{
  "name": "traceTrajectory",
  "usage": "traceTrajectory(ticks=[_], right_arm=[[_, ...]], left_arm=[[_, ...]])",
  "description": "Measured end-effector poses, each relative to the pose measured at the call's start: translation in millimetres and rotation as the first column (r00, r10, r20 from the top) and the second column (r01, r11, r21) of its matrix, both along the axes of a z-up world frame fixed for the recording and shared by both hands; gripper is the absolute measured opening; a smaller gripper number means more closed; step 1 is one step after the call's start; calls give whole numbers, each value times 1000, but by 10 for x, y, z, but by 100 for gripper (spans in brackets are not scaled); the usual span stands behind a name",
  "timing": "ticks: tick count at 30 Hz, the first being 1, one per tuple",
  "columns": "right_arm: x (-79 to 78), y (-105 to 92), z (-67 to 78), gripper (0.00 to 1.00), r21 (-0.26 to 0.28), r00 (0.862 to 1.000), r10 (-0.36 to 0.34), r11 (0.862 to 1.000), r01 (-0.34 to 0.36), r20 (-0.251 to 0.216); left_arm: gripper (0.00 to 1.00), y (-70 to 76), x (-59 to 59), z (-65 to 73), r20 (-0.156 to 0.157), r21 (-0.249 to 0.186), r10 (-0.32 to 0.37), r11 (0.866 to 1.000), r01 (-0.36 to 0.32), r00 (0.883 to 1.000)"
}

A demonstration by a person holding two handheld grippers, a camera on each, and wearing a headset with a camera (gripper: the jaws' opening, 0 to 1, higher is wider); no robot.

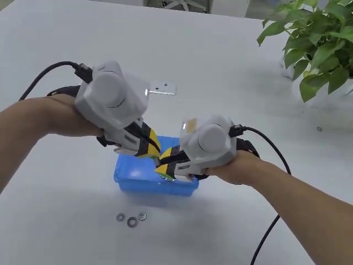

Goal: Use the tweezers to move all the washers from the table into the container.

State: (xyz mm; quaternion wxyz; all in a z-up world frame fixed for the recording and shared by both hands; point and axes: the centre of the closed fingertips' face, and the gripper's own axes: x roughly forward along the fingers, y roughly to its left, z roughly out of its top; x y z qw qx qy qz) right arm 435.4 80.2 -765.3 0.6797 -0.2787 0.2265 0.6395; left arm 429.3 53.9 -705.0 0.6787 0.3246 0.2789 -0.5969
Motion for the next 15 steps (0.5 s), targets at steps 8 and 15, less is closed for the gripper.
traceTrajectory(ticks=[8,15], right_arm=[[-54,35,156,11,20,1000,4,1000,-4,21],[-131,41,236,11,20,999,10,1000,-11,34]], left_arm=[[6,5,-66,159,18,-10,-8,1000,8,1000],[6,11,-141,229,23,-9,-11,1000,11,1000]])
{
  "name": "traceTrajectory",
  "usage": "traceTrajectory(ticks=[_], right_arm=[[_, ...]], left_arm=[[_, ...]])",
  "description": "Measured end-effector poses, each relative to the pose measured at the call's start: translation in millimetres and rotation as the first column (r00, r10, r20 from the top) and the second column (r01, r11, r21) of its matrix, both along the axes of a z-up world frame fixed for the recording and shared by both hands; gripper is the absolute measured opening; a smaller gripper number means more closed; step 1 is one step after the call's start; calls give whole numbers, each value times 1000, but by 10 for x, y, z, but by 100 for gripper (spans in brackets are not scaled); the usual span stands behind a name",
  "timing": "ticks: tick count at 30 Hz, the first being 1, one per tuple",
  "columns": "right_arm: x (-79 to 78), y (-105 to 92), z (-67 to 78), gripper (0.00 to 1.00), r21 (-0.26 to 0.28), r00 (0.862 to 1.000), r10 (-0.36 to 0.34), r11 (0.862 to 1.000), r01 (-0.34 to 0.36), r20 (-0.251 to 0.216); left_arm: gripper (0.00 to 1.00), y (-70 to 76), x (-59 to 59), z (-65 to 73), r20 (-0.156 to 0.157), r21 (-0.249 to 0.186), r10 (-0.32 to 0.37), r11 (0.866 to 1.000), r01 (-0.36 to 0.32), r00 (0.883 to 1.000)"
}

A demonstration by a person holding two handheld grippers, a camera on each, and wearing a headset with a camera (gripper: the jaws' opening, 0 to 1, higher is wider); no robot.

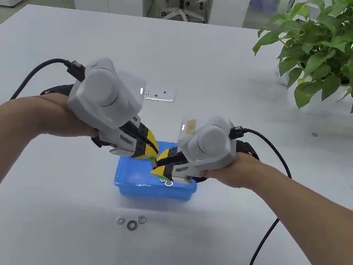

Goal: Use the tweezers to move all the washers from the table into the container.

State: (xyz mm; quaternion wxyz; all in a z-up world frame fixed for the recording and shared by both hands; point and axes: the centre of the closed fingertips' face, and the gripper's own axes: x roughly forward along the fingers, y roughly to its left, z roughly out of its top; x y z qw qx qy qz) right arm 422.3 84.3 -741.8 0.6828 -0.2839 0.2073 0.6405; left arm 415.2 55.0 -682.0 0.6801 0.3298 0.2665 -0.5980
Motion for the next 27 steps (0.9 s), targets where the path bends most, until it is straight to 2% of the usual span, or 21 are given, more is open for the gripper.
traceTrajectory(ticks=[12,27], right_arm=[[-133,50,155,11,7,1000,8,1000,-8,24],[-350,104,176,11,1,999,37,999,-37,38]], left_arm=[[6,43,-154,157,18,4,5,1000,-5,1000],[6,110,-358,170,16,33,15,999,-15,1000]])
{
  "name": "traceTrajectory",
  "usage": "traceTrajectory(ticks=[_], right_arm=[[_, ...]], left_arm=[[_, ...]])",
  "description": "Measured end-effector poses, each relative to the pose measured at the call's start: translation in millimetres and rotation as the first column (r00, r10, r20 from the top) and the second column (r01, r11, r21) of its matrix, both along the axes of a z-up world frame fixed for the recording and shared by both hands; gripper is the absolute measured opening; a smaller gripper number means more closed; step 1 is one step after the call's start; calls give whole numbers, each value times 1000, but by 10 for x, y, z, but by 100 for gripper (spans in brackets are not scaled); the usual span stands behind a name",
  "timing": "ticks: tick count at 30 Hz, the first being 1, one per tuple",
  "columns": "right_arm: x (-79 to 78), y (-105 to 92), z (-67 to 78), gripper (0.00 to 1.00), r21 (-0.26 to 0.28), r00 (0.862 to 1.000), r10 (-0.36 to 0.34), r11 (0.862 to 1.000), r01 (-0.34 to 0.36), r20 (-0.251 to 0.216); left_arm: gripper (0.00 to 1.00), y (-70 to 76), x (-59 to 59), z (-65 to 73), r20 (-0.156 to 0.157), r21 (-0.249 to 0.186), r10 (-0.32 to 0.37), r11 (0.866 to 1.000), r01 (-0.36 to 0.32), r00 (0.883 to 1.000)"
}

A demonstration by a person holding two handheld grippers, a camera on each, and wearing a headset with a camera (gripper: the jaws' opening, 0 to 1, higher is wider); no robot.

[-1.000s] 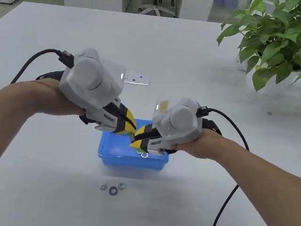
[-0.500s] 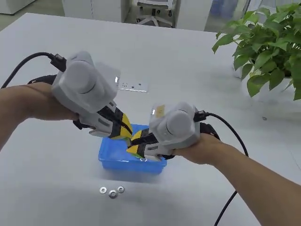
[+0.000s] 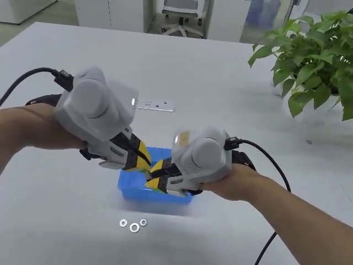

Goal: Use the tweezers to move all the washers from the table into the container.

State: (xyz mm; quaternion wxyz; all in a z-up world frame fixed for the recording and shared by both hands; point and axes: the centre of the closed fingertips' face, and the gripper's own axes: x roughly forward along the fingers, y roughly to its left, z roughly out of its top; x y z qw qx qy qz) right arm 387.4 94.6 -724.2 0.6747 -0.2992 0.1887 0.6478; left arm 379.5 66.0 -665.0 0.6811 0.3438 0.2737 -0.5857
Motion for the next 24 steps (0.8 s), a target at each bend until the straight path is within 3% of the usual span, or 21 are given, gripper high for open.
traceTrajectory(ticks=[24], right_arm=[[-307,40,-215,11,-4,999,26,1000,-26,-26]], left_arm=[[6,15,-297,-216,-37,21,-11,1000,12,999]])
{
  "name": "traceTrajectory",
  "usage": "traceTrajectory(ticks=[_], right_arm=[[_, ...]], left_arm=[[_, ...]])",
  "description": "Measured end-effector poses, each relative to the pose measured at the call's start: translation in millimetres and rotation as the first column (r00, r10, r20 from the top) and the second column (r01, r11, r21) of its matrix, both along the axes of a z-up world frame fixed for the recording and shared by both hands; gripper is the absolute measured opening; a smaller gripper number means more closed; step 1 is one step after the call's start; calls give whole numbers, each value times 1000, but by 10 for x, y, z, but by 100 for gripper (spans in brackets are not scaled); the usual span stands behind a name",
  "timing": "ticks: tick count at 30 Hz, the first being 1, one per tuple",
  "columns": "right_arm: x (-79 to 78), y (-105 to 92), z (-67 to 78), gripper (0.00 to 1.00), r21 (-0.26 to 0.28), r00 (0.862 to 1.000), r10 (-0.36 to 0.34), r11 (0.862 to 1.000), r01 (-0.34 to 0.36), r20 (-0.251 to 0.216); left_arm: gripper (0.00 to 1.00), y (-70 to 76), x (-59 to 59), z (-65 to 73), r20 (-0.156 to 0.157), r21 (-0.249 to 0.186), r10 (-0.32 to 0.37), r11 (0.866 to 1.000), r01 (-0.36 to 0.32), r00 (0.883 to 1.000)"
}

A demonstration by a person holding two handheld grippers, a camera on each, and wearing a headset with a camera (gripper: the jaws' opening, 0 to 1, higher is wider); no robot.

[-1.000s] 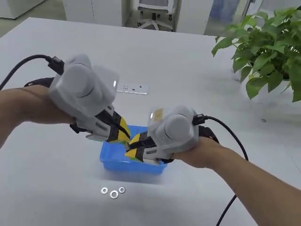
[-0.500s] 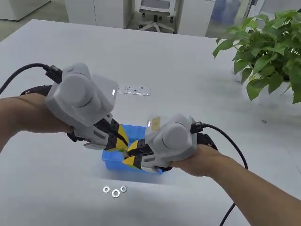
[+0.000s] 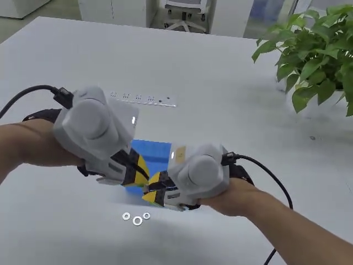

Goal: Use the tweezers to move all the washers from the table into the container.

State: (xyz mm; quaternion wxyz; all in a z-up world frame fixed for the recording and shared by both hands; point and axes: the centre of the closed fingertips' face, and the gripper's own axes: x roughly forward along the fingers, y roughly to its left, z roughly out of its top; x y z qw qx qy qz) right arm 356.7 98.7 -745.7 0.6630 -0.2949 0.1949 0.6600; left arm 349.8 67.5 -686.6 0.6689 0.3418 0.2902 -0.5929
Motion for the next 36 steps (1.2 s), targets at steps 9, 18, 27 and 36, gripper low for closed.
traceTrajectory(ticks=[9,18,27,36], right_arm=[[-88,-7,-109,11,-3,1000,2,1000,-2,-16],[-140,-7,-217,11,-10,999,8,1000,-8,-35],[-174,10,-305,11,-13,999,15,1000,-16,-51],[-174,10,-362,12,-15,998,17,1000,-18,-64]], left_arm=[[6,3,-79,-107,-20,0,6,1000,-6,1000],[6,19,-117,-224,-38,1,15,1000,-15,999],[6,29,-145,-309,-53,6,25,1000,-24,998],[6,28,-149,-369,-65,8,28,1000,-28,997]])
